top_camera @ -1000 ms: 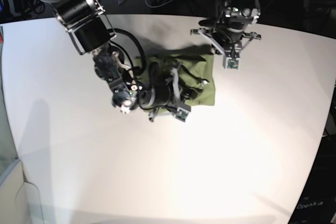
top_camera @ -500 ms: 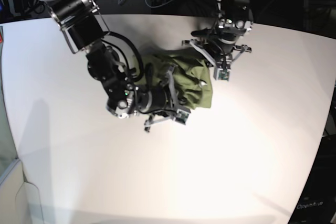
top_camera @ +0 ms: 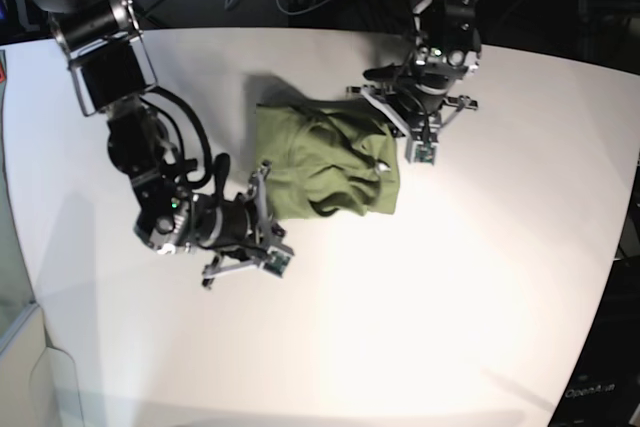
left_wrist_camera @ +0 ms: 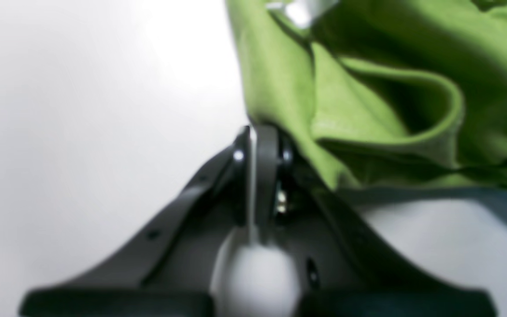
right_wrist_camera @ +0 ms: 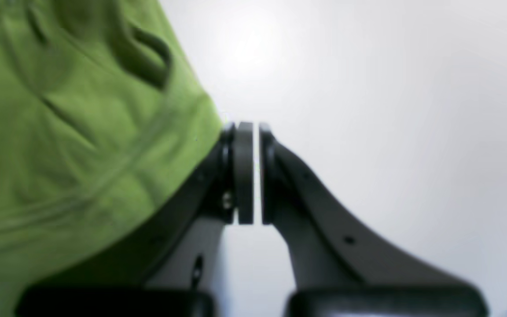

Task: Fold the T-shirt properly
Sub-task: 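Push the bundle's side with the left gripper toward the right gripper, then tuck the bundle's loose corner under with the left gripper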

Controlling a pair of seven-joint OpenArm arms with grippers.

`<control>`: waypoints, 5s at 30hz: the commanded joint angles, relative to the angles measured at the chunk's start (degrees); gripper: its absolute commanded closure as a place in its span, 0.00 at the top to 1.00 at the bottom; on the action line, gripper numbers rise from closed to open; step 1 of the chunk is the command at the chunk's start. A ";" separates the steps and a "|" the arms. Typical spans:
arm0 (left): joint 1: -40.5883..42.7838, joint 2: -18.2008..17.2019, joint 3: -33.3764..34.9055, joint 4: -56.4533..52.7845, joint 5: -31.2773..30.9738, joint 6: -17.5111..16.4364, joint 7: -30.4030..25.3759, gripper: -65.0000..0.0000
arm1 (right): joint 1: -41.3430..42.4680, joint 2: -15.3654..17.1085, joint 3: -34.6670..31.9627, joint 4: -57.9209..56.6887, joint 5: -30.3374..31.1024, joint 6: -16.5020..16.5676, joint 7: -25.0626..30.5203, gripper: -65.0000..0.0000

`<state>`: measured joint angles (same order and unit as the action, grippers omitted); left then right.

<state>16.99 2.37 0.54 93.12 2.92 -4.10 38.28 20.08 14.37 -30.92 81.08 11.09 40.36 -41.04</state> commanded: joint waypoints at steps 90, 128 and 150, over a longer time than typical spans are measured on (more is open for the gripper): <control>-27.24 1.28 -3.22 2.31 0.73 0.45 27.87 0.03 | -19.50 4.40 5.11 0.28 0.29 -0.36 6.53 0.02; -9.74 -1.45 -0.58 3.71 0.73 0.45 29.81 0.03 | -19.33 4.22 5.47 0.64 0.29 -0.36 6.53 0.02; -31.46 6.38 -0.58 -18.00 0.64 0.45 19.96 0.03 | -25.13 5.19 5.55 0.64 0.29 -0.36 6.97 0.01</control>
<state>-12.86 8.19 -0.21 74.15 3.95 -3.46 59.05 -3.77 18.52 -24.88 82.50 15.55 39.38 -26.68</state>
